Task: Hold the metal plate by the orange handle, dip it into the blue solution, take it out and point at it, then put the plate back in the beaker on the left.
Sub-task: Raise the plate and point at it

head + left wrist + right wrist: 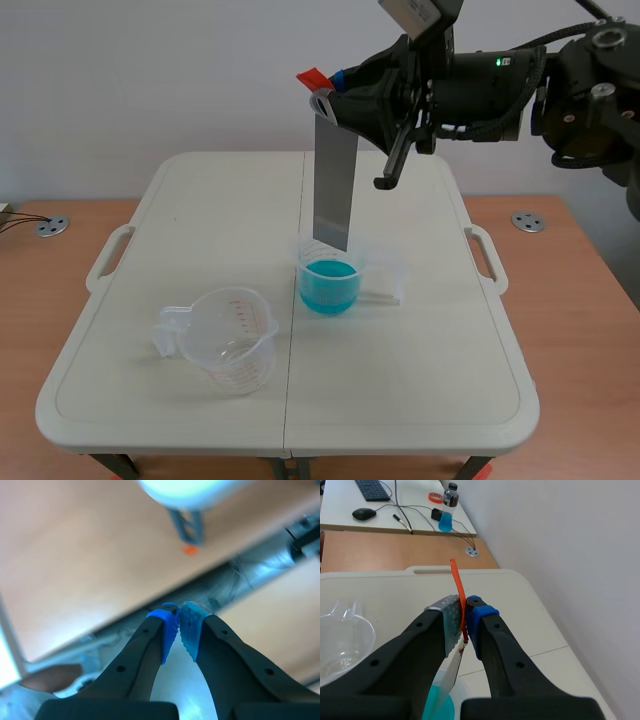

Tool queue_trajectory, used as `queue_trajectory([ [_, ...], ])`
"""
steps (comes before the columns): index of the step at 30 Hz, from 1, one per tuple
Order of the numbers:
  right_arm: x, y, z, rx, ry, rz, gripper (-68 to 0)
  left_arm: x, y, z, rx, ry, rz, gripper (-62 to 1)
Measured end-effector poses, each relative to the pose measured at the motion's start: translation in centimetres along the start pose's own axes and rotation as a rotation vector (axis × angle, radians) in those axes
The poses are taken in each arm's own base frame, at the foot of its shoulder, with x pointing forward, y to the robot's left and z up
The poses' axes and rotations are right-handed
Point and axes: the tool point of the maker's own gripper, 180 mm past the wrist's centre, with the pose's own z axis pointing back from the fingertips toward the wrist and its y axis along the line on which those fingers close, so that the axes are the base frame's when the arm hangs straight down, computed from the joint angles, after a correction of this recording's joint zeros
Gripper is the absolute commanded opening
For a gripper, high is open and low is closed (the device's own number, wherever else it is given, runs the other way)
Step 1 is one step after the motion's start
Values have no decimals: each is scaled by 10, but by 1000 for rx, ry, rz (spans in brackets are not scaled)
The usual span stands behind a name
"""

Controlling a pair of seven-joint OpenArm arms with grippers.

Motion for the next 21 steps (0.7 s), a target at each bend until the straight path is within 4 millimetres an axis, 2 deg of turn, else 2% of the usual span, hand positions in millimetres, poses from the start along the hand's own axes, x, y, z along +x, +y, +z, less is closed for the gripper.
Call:
queue_trajectory([
  [3, 5, -3, 1, -8, -6, 12, -662, 28, 23, -2, 60, -75, -8, -547],
  [6, 8, -3, 1, -7, -13, 18, -662, 54, 34, -5, 89, -142, -29, -547],
  [10, 14, -1, -1, -1, -25, 30, -662, 83, 36, -9, 87, -218, -48, -547],
  [14, 17, 0, -2, 4, -25, 41, -662, 109, 37, -22, 36, -245, -70, -547],
  [17, 20, 1, -2, 7, -32, 47, -662, 137, 39, -30, 3, -306, -86, -547],
  [21, 21, 1, -2, 7, -33, 48, -662, 166, 27, -42, -61, -364, -107, -547],
])
